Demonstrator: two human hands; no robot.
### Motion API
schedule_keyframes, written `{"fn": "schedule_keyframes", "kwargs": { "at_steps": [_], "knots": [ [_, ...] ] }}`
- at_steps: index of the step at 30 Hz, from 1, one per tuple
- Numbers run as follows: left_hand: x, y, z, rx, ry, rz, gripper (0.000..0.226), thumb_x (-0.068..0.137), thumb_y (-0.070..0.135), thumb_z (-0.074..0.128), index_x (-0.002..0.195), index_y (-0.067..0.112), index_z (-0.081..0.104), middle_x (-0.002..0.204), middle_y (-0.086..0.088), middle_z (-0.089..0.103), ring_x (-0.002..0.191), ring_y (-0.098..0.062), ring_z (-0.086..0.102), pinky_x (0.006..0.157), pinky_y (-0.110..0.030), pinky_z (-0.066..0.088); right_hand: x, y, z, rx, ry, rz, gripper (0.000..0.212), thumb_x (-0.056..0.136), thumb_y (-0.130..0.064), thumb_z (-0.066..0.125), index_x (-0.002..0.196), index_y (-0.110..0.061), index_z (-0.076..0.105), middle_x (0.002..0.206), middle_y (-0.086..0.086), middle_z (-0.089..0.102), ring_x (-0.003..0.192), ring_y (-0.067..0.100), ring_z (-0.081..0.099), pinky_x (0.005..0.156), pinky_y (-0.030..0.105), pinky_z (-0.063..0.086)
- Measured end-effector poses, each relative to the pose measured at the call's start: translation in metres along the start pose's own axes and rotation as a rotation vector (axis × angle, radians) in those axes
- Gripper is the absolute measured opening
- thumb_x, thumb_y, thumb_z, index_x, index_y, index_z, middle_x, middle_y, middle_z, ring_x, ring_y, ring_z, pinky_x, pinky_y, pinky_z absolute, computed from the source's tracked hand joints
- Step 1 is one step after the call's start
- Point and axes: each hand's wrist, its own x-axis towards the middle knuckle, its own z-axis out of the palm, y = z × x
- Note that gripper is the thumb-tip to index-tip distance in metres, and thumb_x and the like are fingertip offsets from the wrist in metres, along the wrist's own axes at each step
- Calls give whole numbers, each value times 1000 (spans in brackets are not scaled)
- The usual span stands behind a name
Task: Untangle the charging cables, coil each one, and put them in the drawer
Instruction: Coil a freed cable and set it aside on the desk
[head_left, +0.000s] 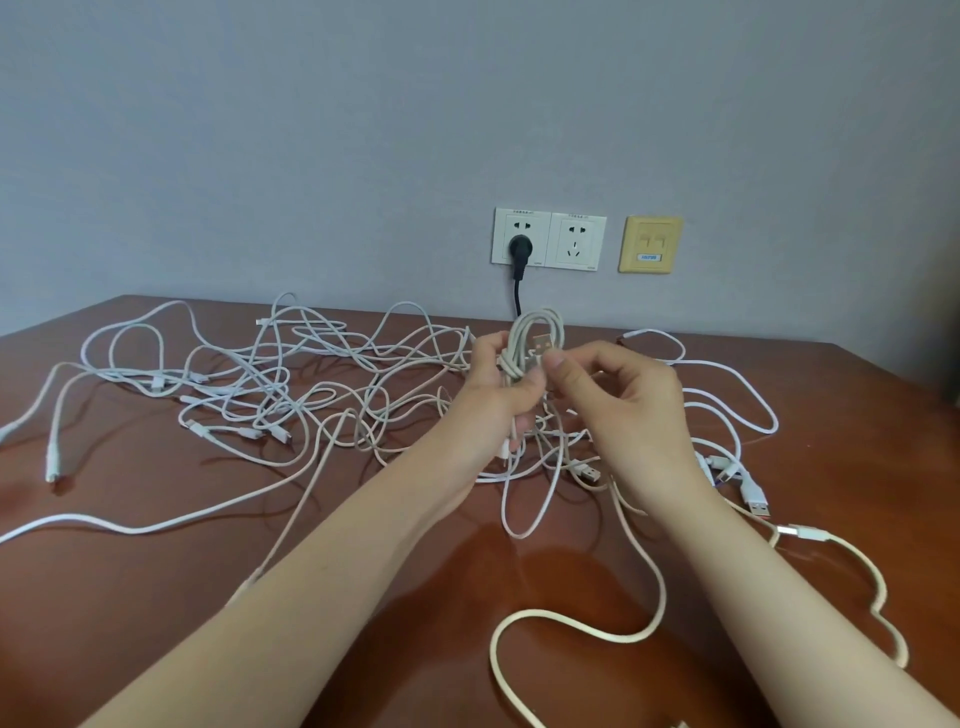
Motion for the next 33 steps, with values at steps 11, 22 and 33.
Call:
{"fn": "schedule_keyframes", "kwargs": {
  "at_steps": [11, 22, 33],
  "knots": [
    [-5, -7, -4, 524, -71, 222, 15, 100, 24, 38, 113, 30, 36, 99, 18, 53, 94, 1, 54, 89, -25, 40, 2, 6, 1, -50, 51, 140, 38, 88, -25, 62, 56, -11, 50, 49, 6, 55, 52, 29, 55, 58, 39, 45],
    [-7, -3, -7, 731, -64, 269, 12, 98, 26, 42, 109, 23, 37, 87, -1, 58, 81, -15, 56, 68, -25, 39, 4, 4, -1, 291, -76, 379, 7, 90, -18, 58, 93, -12, 60, 65, -6, 64, 53, 5, 54, 48, 15, 41],
    [-4, -9, -2, 873, 59, 383, 19, 91, 31, 55, 102, 17, 51, 99, 5, 53, 89, -8, 49, 75, -23, 37, 7, 11, 1, 287, 145, 344, 4, 83, -14, 68, 82, -12, 65, 62, 0, 63, 49, 6, 55, 54, 20, 47]
  ]
}}
